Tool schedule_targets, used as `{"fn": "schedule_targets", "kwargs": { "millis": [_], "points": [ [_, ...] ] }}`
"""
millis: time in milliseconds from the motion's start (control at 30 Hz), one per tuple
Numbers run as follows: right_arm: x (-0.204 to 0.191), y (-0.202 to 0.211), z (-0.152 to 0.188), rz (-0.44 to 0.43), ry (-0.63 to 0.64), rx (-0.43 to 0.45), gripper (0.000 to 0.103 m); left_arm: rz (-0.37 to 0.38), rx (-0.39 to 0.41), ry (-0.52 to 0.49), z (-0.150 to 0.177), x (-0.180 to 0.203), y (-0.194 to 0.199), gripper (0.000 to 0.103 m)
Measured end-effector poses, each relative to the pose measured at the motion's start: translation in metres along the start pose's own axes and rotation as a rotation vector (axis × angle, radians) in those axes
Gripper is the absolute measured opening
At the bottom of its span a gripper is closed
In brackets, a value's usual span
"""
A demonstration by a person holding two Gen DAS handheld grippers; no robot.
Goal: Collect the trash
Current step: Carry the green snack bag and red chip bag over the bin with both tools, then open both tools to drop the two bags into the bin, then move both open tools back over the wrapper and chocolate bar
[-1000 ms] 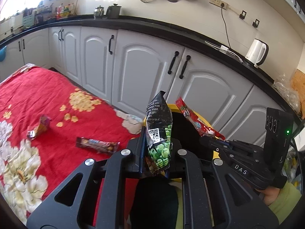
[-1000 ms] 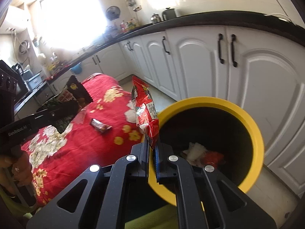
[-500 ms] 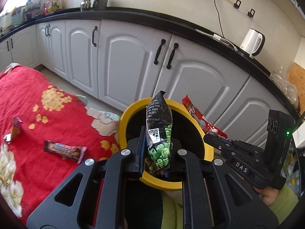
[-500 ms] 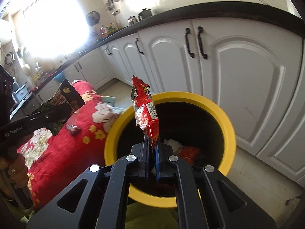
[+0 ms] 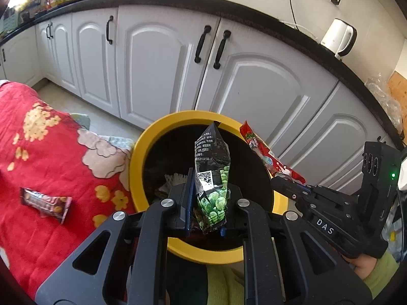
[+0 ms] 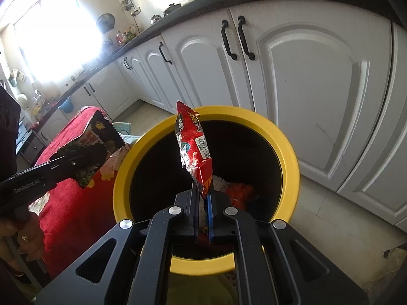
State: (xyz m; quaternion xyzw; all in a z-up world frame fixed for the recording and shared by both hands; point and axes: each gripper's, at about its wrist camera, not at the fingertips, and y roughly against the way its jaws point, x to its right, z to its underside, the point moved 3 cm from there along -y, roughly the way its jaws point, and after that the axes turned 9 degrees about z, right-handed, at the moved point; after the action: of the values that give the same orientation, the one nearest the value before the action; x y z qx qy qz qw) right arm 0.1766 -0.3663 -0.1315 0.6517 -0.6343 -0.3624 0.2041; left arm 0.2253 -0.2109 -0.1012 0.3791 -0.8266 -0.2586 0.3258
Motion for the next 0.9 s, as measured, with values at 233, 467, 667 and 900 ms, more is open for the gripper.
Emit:
{"fn": "schedule_targets", "kwargs": {
  "millis": [233, 467, 667, 900],
  "points": [
    [0.000, -0.006, 0.005, 0.002, 0.000, -0.018, 0.006, 0.005, -0.037, 0.011, -0.001, -0.003, -0.020, 0.010],
    [0.002, -0.008, 0.003, 0.002, -0.013, -0.020, 0.018, 0.003, -0.058, 0.025, -0.006, -0.008, -0.031, 0.020],
    [0.007, -0.004, 0.002, 0.017, -0.032, 0.001, 0.042, -0.013, -0.034, 0.048, -0.009, -0.016, -0.025, 0.059],
    [0.004, 0.004, -0.003, 0.022, -0.026, 0.029, 0.050, -0.051, 0.017, 0.045, -0.010, -0.022, 0.000, 0.088]
  ]
}}
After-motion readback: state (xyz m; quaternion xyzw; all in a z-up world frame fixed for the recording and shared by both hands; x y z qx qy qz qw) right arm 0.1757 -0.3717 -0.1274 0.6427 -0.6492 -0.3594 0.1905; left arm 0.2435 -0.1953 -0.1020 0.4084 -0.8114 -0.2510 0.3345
